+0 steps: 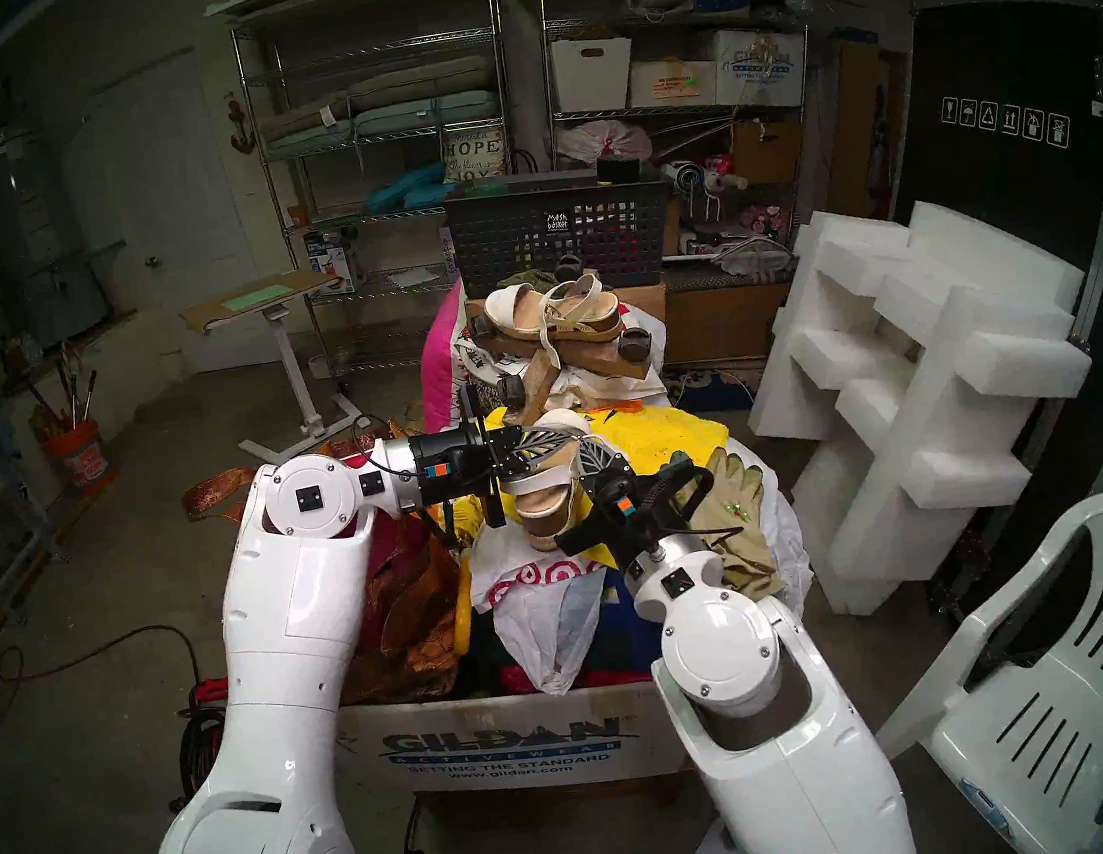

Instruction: Unbuckle a shoe

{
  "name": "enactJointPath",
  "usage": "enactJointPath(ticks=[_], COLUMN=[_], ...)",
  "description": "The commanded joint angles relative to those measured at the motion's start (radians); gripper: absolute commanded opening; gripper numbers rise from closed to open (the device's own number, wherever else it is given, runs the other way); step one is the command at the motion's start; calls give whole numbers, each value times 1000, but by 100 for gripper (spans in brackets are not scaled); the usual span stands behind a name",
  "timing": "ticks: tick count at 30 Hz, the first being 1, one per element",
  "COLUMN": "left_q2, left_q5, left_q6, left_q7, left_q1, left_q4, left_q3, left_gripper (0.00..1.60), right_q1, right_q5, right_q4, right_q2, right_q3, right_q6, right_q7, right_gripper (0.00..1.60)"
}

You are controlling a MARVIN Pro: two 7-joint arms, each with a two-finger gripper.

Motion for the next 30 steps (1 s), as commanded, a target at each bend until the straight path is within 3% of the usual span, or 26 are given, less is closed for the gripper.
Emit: enactJointPath(ticks=[1, 5, 20, 21, 23, 27, 30], left_q2=[-4, -9, -11, -10, -10, -8, -6], left_q5=[-5, -6, -12, -13, -16, -25, -28], left_q6=[0, 1, 8, 8, 9, 10, 13], left_q7=[5, 7, 4, 2, -2, -14, -21], left_q1=[-10, -10, -6, -5, -3, 1, 5], left_q4=[-13, -13, -18, -19, -22, -28, -34], left_q3=[-2, 1, -2, -2, -3, -2, -2], left_gripper=[0, 0, 0, 0, 0, 0, 0], right_q1=[-3, -3, 22, 24, 27, 34, 37], right_q5=[13, 19, 37, 37, 37, 35, 35], right_q4=[-28, -22, 12, 14, 17, 23, 24], right_q2=[-4, -3, -5, -5, -6, -8, -10], right_q3=[7, 7, 11, 11, 11, 11, 13], right_q6=[15, 17, 22, 22, 21, 18, 12], right_q7=[6, 6, 17, 17, 19, 18, 14], right_gripper=[41, 53, 60, 70, 74, 72, 55])
